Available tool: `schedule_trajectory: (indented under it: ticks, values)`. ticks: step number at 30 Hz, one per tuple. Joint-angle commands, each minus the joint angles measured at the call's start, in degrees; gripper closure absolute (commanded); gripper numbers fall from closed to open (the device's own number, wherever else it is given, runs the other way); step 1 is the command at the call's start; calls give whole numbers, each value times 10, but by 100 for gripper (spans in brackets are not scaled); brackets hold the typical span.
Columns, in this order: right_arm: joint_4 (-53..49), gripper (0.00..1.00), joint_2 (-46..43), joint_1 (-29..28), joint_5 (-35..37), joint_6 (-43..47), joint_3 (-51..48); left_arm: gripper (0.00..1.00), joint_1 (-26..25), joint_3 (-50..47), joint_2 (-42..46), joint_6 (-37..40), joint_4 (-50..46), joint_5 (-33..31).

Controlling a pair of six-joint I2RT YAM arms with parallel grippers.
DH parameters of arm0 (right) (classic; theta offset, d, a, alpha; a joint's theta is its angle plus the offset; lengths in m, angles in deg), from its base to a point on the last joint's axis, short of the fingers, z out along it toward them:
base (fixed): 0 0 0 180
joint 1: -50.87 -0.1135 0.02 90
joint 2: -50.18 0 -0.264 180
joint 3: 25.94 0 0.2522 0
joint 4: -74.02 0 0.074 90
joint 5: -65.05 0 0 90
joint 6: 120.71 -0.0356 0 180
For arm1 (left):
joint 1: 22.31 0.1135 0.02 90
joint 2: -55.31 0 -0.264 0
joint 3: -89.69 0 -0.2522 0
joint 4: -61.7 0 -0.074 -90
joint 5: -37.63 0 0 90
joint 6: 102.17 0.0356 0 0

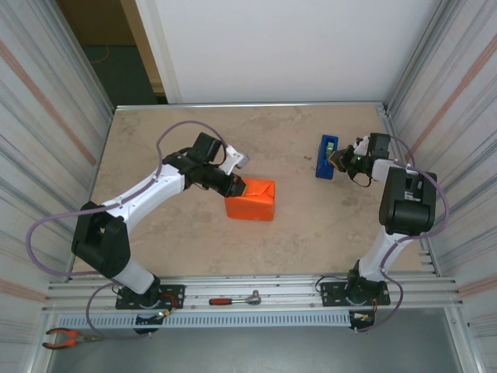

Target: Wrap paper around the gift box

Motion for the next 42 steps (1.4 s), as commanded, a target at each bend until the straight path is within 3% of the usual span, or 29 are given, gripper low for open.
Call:
schedule_trajectory:
  ticks: [1, 6, 13, 24, 33, 42]
  values:
    - [17, 100, -19, -4, -45, -17, -1, 100, -17, -38, -31, 13, -49, -33]
    - [53, 100, -75, -7, -56, -65, -29, 100, -17, -38, -31, 12, -48, -32]
    - [25, 100, -141, -21, -33, -71, -57, 100, -17, -39, -30, 12, -48, -32]
    - [13, 100, -187, -12, 22, -82, -156, 100, -17, -38, -32, 12, -48, -31]
    - [65, 100, -125, -8, 59, -111, -184, 100, -20, -39, -34, 12, -48, -32]
    - [167, 100, -15, -21, 37, -190, -163, 100, -22, -39, -33, 13, -47, -33]
